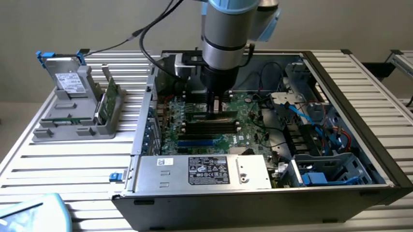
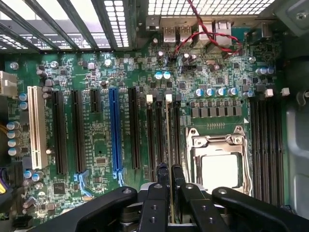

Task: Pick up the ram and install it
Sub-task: 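Insert the ram into the slot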

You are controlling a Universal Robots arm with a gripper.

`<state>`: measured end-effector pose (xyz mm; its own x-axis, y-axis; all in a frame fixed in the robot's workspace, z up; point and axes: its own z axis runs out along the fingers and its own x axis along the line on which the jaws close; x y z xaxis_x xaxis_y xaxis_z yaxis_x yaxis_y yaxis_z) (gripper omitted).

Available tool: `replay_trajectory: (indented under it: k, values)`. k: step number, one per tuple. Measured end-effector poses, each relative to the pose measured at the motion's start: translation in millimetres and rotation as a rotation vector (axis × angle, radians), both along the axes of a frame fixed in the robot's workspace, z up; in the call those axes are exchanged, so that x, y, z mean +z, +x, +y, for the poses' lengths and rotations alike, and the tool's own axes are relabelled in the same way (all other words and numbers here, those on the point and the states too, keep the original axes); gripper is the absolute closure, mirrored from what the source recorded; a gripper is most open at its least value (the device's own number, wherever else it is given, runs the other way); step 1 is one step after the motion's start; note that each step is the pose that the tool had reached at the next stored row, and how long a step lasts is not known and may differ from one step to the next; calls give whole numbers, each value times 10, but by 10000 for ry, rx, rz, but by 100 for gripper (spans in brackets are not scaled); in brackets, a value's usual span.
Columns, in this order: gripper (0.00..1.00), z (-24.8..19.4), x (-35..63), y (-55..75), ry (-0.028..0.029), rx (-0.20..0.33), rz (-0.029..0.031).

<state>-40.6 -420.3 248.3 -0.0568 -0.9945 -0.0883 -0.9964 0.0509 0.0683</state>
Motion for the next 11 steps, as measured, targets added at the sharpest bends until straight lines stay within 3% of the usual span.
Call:
replay_trajectory:
  k: [11]
  values:
    - [85,-36,-199,0,1,235,2]
